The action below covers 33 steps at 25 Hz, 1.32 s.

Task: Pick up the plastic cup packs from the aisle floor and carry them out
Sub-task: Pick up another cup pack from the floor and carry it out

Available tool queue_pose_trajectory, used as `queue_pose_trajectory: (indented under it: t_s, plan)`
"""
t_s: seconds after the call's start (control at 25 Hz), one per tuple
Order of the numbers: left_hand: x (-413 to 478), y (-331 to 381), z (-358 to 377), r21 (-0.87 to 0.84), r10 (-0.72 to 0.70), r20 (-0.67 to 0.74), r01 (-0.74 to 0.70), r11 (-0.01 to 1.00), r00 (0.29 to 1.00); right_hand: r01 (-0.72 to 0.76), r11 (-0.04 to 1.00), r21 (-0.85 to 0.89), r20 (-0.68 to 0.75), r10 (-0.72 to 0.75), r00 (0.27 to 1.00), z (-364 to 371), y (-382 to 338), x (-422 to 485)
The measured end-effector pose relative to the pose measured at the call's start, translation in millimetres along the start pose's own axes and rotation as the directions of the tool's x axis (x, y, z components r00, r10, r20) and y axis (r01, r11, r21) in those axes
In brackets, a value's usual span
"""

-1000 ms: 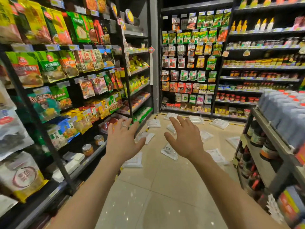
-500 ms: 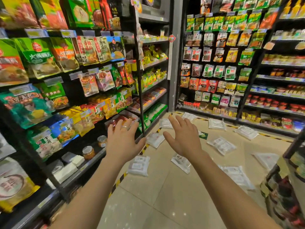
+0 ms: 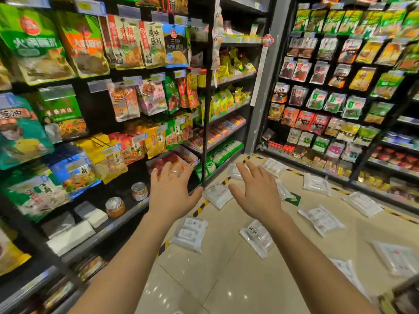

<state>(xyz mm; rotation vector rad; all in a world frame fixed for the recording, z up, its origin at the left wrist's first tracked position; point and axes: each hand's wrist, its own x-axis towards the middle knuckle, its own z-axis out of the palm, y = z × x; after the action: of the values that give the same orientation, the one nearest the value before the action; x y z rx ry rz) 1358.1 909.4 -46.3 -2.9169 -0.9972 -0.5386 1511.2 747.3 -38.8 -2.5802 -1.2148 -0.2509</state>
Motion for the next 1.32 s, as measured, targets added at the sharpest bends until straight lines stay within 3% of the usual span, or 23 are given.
queue_pose_trajectory:
  t_s: [0.36, 0.6, 0.8, 1.0, 1.2, 1.32]
  plan:
    - [183, -81, 95, -0.027, -0.165, 0.054, 0.167, 0.986, 0.985, 0.121, 0.992, -0.039, 0.122, -0.116, 0.986, 93, -18, 230]
    - [234, -127, 136, -0.038, -0.282, 0.127, 0.288, 0.957, 0.951, 0.215, 0.977, -0.006, 0.228, -0.208, 0.951, 154, -35, 319]
    - [251, -152, 184, 0.008, -0.44, 0.181, 0.446, 0.895, 0.88, 0.338, 0.941, 0.017, 0.285, -0.329, 0.901, 209, -42, 380]
    - [271, -154, 265, 0.03, -0.653, 0.217, 0.664, 0.747, 0.726, 0.529, 0.845, 0.081, 0.349, -0.521, 0.779, 300, -38, 458]
    - [283, -126, 368, 0.09, -0.837, 0.32, 0.866, 0.493, 0.443, 0.668, 0.72, 0.187, 0.469, -0.663, 0.584, 415, -12, 511]
    - [289, -107, 443, 0.067, -0.889, 0.312, 0.926, 0.372, 0.335, 0.67, 0.703, 0.238, 0.481, -0.685, 0.547, 490, 14, 532]
